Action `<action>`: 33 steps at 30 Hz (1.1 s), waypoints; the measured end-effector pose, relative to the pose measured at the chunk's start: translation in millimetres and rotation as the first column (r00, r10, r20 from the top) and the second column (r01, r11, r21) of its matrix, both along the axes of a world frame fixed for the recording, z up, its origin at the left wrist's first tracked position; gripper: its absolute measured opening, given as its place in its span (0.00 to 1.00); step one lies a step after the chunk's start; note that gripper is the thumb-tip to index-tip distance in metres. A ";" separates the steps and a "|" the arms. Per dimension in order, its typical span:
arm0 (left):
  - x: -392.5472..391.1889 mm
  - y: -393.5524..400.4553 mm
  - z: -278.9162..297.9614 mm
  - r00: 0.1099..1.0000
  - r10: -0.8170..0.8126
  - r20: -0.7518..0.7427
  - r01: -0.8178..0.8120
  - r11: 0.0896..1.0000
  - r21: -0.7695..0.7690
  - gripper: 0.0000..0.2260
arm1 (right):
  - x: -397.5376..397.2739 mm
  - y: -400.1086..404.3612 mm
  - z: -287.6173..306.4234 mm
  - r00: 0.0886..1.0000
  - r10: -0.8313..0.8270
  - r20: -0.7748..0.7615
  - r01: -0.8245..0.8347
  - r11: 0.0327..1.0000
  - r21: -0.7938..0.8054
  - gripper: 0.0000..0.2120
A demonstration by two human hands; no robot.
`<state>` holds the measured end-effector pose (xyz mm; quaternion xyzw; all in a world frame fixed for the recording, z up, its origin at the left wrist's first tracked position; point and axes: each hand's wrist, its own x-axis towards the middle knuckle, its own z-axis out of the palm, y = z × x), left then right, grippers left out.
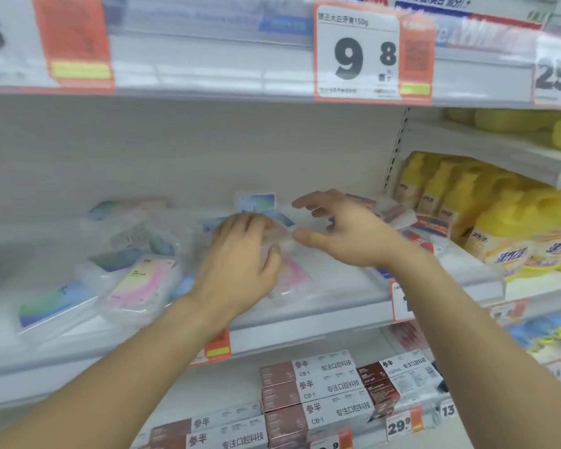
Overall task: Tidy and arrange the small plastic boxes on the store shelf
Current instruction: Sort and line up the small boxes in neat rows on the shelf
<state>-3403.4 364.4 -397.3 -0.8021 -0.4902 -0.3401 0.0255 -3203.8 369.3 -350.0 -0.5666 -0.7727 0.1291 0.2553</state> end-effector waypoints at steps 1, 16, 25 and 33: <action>-8.8 -6.3 7.9 1.000 0.006 0.000 -0.006 0.998 0.065 0.12 | -15.3 -5.4 1.5 0.996 0.091 0.012 -0.090 0.992 -0.087 0.27; -182.7 -57.7 -3.3 0.914 0.357 -0.192 -0.406 0.789 -0.462 0.41 | -82.5 -17.6 -36.6 0.969 0.077 0.233 -0.048 0.990 -0.130 0.45; -157.4 -49.3 -16.0 0.881 0.472 -0.028 -0.457 0.836 -0.302 0.40 | -73.1 -12.9 -48.7 1.000 0.001 0.018 0.001 0.993 -0.120 0.53; -161.8 -37.6 -9.8 0.865 0.502 -0.005 -0.485 0.832 -0.270 0.35 | -82.0 7.3 -59.3 0.952 -0.137 -0.273 0.134 0.991 -0.029 0.23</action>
